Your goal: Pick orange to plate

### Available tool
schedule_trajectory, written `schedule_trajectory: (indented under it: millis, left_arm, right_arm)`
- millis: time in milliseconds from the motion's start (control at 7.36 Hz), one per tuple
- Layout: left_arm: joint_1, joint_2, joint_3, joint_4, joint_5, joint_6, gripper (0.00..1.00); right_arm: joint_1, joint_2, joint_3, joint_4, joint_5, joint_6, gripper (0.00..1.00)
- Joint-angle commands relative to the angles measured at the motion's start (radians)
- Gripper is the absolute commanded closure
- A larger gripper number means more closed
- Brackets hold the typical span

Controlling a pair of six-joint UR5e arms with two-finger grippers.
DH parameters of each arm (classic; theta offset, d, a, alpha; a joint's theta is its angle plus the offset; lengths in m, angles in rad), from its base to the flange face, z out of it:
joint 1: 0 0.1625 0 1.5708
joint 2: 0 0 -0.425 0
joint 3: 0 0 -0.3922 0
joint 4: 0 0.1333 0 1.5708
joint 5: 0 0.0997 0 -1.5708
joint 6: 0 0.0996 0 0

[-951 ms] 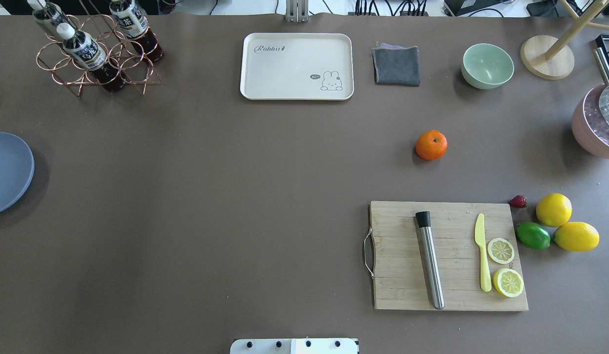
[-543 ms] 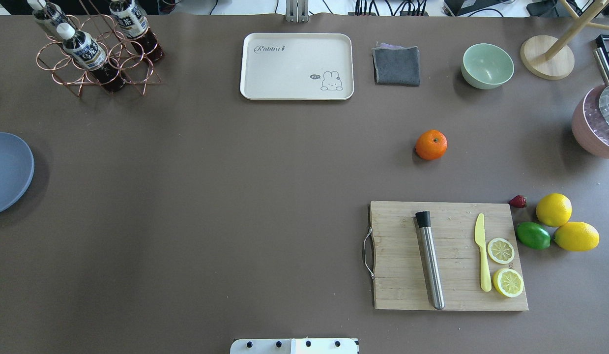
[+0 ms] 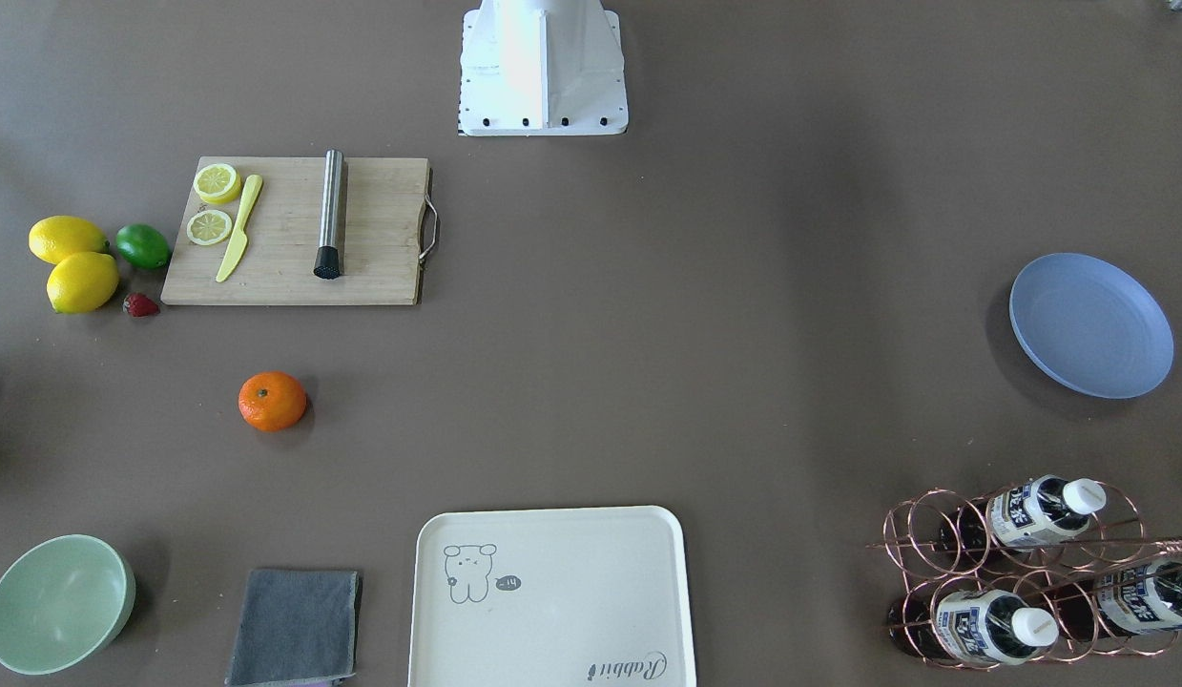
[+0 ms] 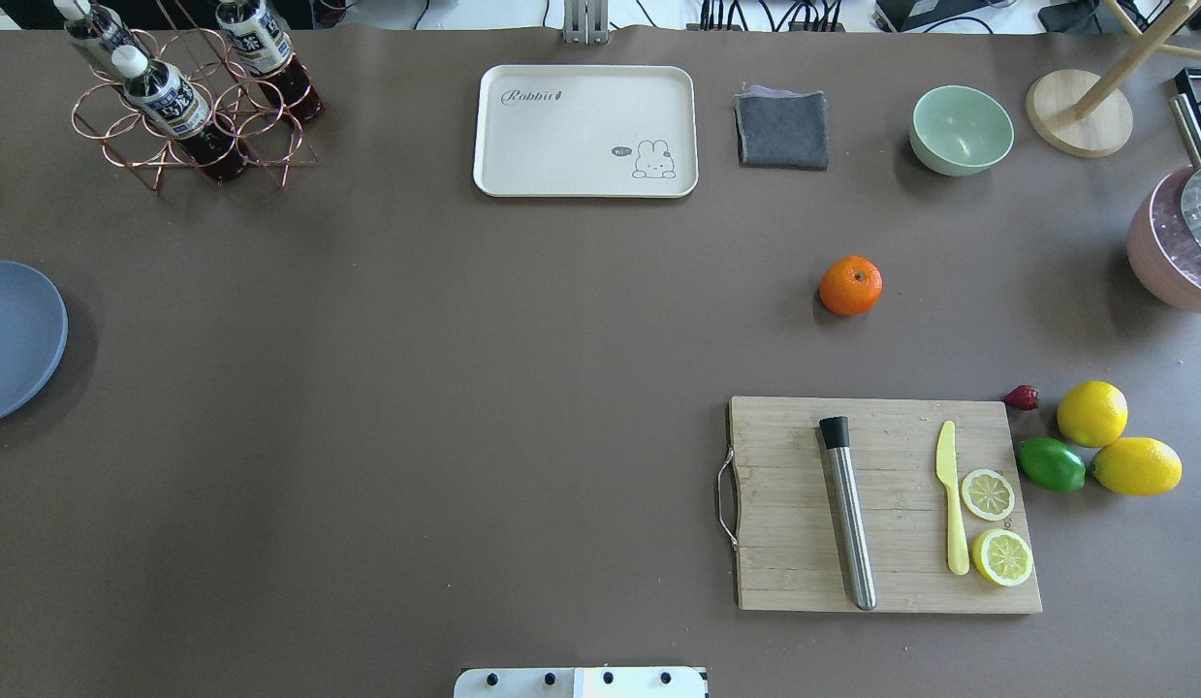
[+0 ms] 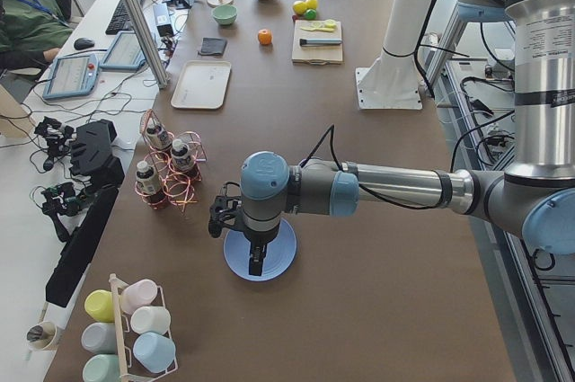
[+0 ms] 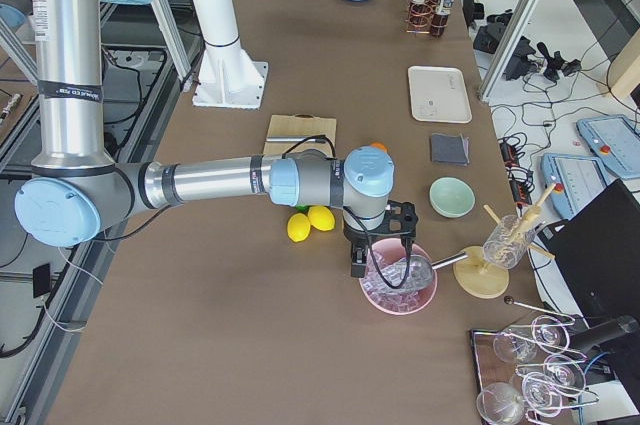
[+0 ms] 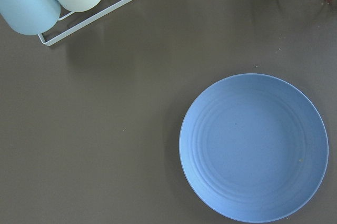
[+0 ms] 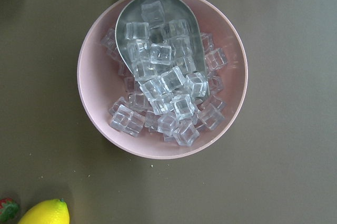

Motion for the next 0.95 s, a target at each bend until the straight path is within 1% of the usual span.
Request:
schedule_trajectory:
  millis: [0,815]
  left_arm:
    - [0.001,-0.001,0.006,0.0,0.0,0.0,0.02]
    - [0.024,-0.003,0.004,-0.001,-0.001,-0.005,0.02]
  right_arm:
    - [0.0,0.0,0.002,0.0,0.0,-0.003,0.0]
    - [-0.005,0.014,0.008,0.0,0.0,0.003,0.0]
